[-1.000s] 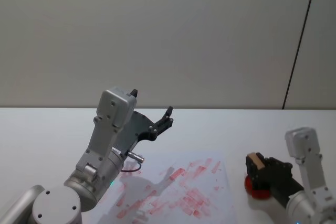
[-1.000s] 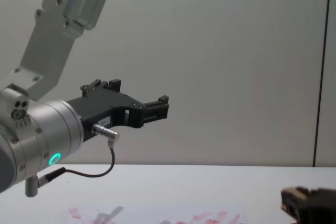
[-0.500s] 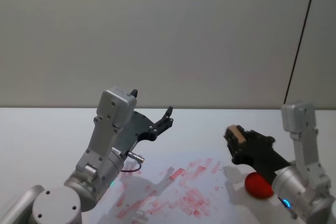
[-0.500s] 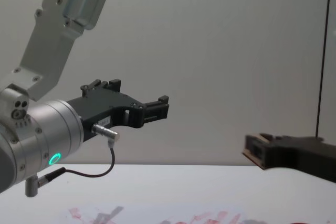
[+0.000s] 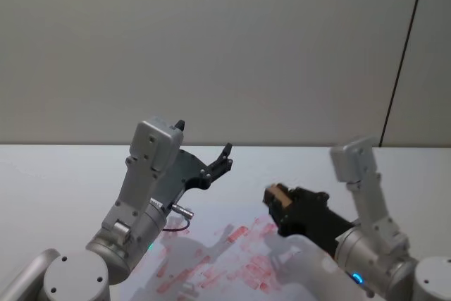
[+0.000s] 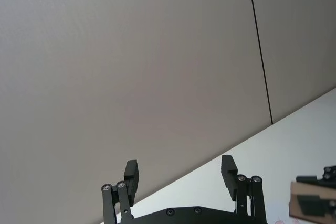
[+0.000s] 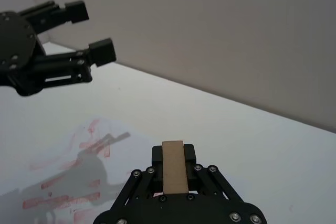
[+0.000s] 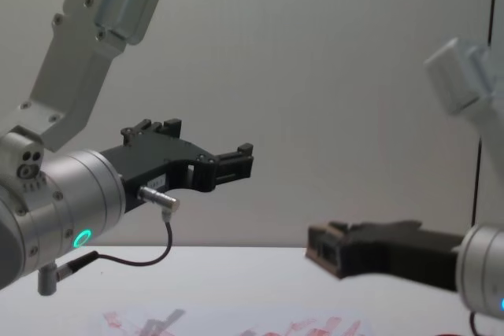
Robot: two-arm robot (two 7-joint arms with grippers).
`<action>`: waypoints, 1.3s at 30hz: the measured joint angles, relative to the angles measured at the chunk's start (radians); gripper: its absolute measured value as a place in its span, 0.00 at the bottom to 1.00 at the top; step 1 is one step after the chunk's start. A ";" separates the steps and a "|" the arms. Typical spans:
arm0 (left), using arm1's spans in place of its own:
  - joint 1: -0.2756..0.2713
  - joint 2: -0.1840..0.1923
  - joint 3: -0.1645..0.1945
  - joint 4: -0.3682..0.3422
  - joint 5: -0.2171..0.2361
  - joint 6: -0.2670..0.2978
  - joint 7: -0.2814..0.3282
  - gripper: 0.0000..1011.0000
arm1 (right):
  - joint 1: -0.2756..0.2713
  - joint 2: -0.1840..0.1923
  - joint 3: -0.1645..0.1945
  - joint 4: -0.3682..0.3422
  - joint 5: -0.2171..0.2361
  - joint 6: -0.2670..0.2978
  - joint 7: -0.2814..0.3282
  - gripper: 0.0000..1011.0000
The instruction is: Use the one hand to pick up the stamp and affix it onto the A4 paper.
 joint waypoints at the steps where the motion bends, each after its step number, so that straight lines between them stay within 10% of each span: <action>1: 0.000 0.000 0.000 0.000 0.000 0.000 0.000 0.99 | 0.001 -0.001 -0.002 0.003 -0.007 0.002 0.005 0.22; 17: 0.000 0.000 0.000 0.000 0.000 0.000 0.000 0.99 | 0.015 -0.020 -0.060 0.127 -0.158 0.018 0.061 0.22; 39: 0.000 0.000 0.000 0.000 0.000 0.000 0.000 0.99 | 0.014 -0.049 -0.086 0.197 -0.165 -0.014 -0.005 0.22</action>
